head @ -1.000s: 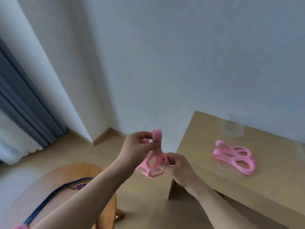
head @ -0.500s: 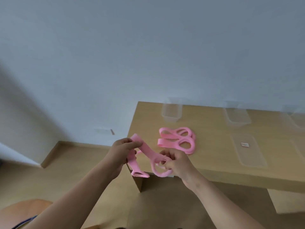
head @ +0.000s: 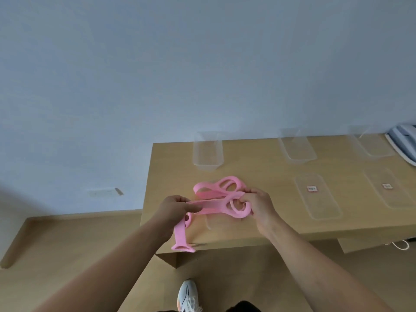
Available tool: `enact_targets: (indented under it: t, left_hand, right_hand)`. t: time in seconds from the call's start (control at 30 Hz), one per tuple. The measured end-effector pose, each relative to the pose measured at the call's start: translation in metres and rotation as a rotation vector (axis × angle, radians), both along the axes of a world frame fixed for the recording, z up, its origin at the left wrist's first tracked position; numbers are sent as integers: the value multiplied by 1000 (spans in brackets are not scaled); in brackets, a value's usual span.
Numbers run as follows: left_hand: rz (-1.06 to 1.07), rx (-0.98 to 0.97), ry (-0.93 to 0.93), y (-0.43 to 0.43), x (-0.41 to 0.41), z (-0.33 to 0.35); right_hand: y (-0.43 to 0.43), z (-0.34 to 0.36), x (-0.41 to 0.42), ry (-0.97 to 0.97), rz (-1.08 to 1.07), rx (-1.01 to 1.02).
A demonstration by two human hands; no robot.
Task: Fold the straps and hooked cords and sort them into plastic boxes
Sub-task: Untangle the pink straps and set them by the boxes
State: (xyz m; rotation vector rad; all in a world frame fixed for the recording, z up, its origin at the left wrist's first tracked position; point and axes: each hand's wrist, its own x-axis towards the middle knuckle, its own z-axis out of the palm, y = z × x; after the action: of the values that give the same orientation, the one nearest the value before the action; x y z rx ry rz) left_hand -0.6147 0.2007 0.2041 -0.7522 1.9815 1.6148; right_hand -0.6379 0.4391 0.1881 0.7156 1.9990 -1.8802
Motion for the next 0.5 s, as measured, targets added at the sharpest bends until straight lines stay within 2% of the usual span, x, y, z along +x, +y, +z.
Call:
enact_targets:
  t: [0.07, 0.23, 0.33, 0.37, 0.43, 0.47, 0.5]
  left_hand:
    - [-36, -2, -28, -2, -12, -4]
    - [-158, -60, -32, -14, -31, 0]
    - [-261, 7, 5, -18, -38, 16]
    - [-305, 40, 13, -17, -40, 24]
    - [-378, 110, 23, -12, -45, 42]
    - [-391, 168, 29, -9, -47, 50]
    - [-389, 238, 40, -6, -50, 57]
  right_hand:
    - [-3, -8, -15, -51, 51, 75]
    - [-13, -28, -48, -25, 190, 384]
    - [-13, -29, -57, -9, 309, 574]
    - [-14, -25, -56, 22, 348, 664]
    - [-18, -15, -50, 208, 330, 789]
    - [-20, -10, -47, 295, 310, 762]
    - [-22, -4, -44, 310, 298, 625]
